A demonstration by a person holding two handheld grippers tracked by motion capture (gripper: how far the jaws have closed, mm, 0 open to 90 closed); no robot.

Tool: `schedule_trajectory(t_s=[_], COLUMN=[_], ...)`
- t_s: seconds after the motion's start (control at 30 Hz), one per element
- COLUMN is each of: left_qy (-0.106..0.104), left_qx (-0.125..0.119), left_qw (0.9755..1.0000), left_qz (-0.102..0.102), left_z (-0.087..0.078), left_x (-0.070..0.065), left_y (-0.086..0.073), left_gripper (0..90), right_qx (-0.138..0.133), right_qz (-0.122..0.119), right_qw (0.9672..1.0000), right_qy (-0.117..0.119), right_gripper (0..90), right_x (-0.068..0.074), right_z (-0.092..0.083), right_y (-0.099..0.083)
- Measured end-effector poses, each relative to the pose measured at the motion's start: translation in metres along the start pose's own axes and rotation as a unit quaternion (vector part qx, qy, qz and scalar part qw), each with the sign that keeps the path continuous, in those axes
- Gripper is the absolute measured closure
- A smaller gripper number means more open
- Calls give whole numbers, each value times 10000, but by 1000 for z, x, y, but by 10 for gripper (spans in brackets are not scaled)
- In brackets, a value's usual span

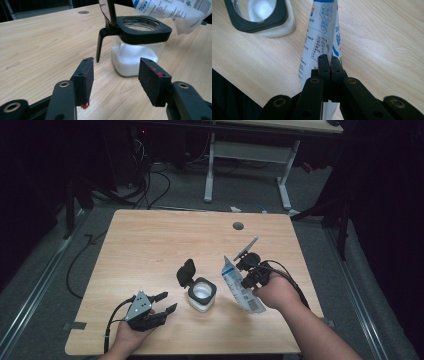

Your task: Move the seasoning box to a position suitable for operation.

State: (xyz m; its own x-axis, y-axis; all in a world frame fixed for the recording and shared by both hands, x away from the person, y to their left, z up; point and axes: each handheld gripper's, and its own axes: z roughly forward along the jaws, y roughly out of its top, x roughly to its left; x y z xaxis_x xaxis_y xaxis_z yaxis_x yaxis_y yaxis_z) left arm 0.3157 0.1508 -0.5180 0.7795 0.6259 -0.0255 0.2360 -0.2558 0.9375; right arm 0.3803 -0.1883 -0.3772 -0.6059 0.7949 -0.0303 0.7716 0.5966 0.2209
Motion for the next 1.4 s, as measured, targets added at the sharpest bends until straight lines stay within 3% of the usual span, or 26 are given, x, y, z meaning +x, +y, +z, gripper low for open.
schedule_trajectory(t_s=[0.2, 0.33, 0.57, 0.87, 1.23, 1.4], left_qy=[181, 190, 183, 199, 184, 199], left_qx=[5, -2, 32, 6, 19, 9], left_qw=[9997, 9994, 9993, 9988, 9982, 9981], left_qz=[-150, -305, -321, -455, -566, -577], left_z=[-5, -7, -6, -9, -9, -9], left_x=[16, 23, 25, 29, 29, 30], left_y=[-1, -1, -2, -3, -5, -6], left_gripper=[465, 465, 465, 465, 465, 465], right_qx=[-62, -58, -123, -67, -71, -328], right_qz=[163, 285, 521, 795, 856, 874], right_qw=[9998, 9996, 9985, 9968, 9962, 9954], right_qy=[42, 27, -60, -87, -120, -207], right_gripper=[897, 896, 896, 896, 895, 895], right_x=[-12, -25, -51, -72, -77, -76], right_z=[7, 11, 12, 19, 20, 18], right_y=[-6, -11, -18, -25, -23, -23])
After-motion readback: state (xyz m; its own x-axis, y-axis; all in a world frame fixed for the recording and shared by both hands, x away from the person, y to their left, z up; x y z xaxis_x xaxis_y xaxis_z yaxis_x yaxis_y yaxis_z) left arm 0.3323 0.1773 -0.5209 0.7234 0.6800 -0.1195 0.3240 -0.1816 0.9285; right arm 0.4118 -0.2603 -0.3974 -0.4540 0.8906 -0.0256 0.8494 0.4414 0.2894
